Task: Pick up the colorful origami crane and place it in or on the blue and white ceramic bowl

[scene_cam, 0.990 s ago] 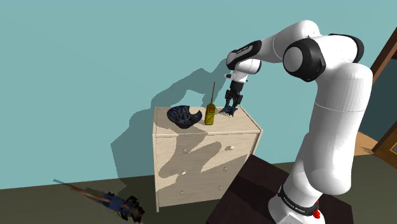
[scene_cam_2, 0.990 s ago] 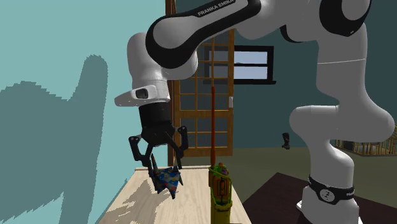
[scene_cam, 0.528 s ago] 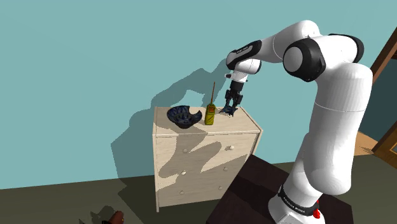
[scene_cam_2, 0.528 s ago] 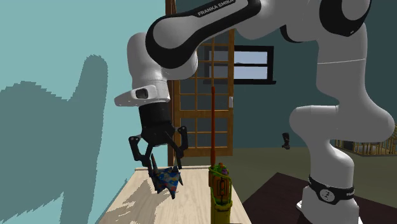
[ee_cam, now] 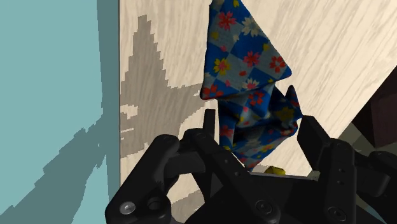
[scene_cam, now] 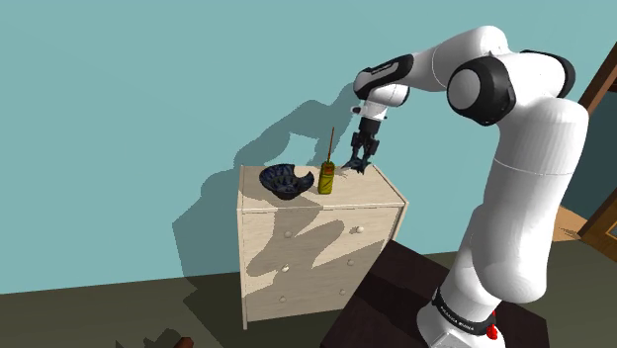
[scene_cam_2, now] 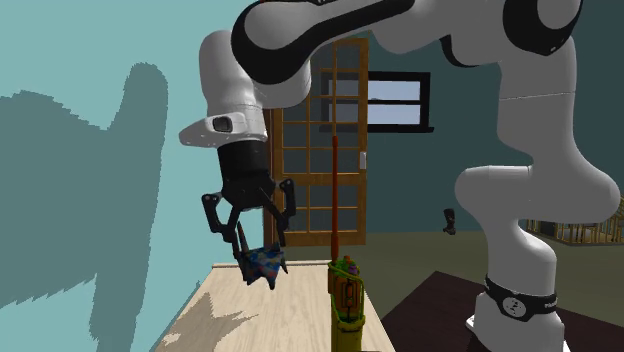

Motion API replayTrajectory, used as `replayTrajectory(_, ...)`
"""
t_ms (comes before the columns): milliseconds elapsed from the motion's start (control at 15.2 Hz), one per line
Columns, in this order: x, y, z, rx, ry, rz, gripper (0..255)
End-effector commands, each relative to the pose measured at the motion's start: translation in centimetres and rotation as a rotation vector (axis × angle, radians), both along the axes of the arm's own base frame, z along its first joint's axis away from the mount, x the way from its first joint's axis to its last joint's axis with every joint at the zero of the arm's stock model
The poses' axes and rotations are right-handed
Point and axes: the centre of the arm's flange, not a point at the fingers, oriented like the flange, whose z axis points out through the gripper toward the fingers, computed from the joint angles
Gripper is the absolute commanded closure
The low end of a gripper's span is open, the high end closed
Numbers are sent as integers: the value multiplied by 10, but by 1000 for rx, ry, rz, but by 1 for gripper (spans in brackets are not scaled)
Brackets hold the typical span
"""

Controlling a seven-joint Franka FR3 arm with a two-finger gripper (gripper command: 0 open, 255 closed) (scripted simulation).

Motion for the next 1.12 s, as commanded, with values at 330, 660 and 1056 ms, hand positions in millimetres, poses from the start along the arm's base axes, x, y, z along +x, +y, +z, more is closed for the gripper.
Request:
replayTrajectory(330,0,-1,37,0,0,0,255)
replayTrajectory(660,0,-1,64,0,0,0,255)
replayTrajectory(1056,0,-1,95,0,0,0,255)
